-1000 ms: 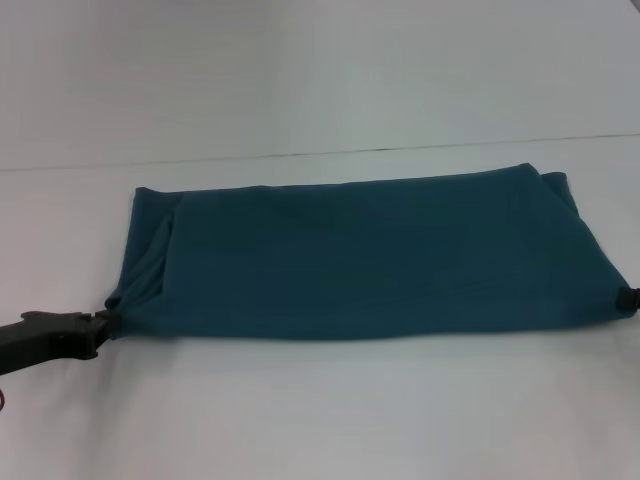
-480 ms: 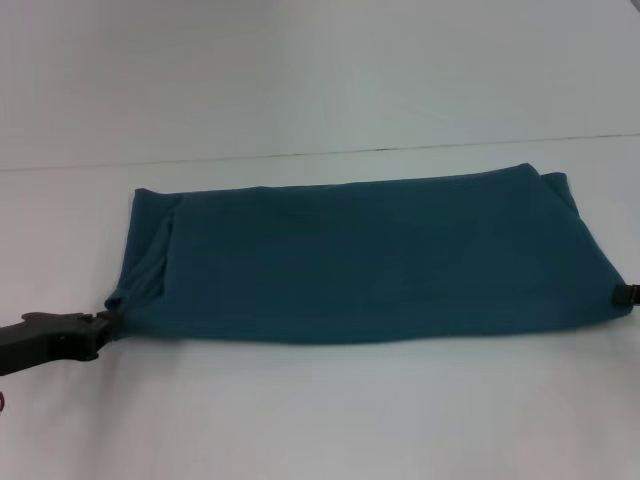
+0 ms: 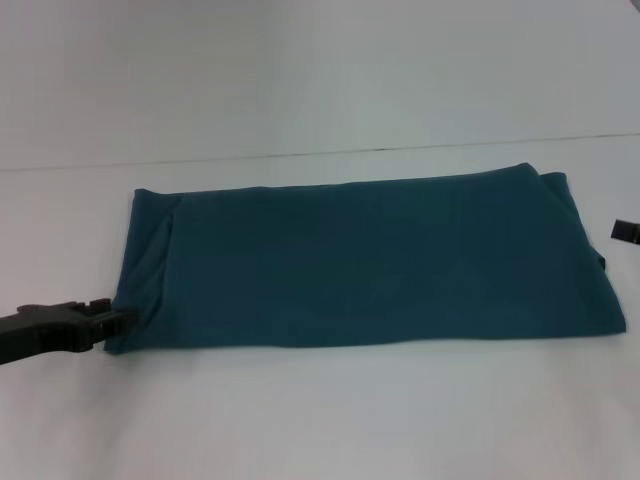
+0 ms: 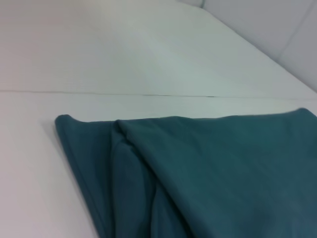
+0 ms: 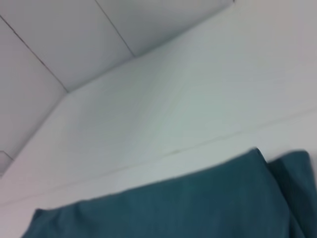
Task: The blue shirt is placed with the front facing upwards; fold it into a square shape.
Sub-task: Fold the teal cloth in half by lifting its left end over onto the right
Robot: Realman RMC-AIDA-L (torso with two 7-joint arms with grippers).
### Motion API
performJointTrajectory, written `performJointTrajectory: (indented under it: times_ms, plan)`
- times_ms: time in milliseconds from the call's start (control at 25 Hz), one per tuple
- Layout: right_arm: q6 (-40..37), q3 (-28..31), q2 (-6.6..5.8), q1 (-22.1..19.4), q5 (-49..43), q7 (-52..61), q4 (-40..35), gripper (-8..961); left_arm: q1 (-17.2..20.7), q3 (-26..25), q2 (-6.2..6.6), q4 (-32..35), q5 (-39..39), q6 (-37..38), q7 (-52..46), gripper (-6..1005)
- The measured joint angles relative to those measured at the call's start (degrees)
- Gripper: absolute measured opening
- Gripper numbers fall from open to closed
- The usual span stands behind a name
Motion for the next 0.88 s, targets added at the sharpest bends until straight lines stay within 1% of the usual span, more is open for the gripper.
performJointTrajectory:
  times_ms: [120,240,360,440,600,680,880]
  plan:
    - [-0.60,0.00,-0.17,-0.33,2.27,-2.02,0.13,476,0.00,0.00,-0.07,0.14,0.11,0.02,-1.76,419]
    - [-0.88,-0.01,-0.24,-0.51,3.54,-3.20,0.17,564,-0.07,-0.02,-0.07,0.30,0.28,0.15,-4.39,482]
    - [-1.55,-0.01,-0.65,-0.34,3.75,-2.85,0.17,652,-0.23,-0.13,0.09,0.48,0.37,1.13,-8.57,545]
    - [-1.84,-0.01,-0.85,-0.09,3.77,-2.45,0.01,711,-0.28,-0.16,0.19,0.51,0.46,2.03,-12.54,576]
    - [-1.88,-0.01,-1.41,0.62,3.81,-1.79,-0.28,849,-0.35,-0.18,0.21,0.47,1.10,2.68,-16.96,637]
    - [-1.89,-0.01,-1.86,1.06,3.78,-1.28,-0.33,918,-0.54,-0.18,0.24,0.48,2.20,2.88,-20.24,642]
    - [-1.91,-0.13,-3.21,2.16,3.57,0.01,-0.36,919,-0.86,-0.18,0.41,0.61,4.43,3.25,-27.07,645]
